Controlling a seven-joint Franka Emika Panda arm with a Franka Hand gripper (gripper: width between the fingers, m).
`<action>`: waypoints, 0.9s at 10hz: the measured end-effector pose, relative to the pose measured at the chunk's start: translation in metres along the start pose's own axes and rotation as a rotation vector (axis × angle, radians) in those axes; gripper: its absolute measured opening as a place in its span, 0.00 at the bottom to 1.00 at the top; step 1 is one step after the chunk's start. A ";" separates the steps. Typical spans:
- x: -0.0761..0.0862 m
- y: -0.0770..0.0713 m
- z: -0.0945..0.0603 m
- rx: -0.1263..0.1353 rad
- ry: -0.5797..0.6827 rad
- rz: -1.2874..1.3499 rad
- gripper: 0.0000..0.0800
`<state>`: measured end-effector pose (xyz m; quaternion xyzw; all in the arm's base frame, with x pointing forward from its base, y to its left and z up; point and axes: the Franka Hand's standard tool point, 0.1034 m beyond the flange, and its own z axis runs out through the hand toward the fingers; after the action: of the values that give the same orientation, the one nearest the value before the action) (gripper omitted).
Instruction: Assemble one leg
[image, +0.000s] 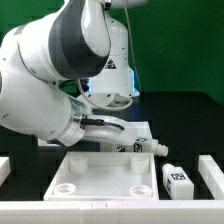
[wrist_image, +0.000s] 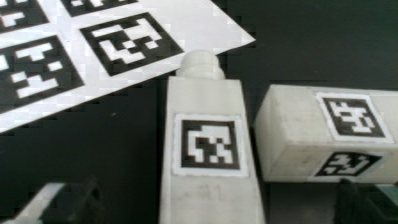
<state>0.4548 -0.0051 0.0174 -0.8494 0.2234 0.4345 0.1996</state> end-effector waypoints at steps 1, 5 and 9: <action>0.002 0.001 0.004 -0.002 0.004 -0.001 0.81; 0.003 0.001 0.007 -0.004 0.009 -0.009 0.52; -0.002 -0.004 0.003 -0.008 0.011 -0.020 0.35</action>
Offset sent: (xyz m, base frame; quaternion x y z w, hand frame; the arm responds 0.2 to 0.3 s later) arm -0.0005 -0.0024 -0.0050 -0.0054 0.0126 -0.0063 0.9999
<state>0.4539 0.0007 0.0178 -0.8547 0.2144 0.4287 0.1995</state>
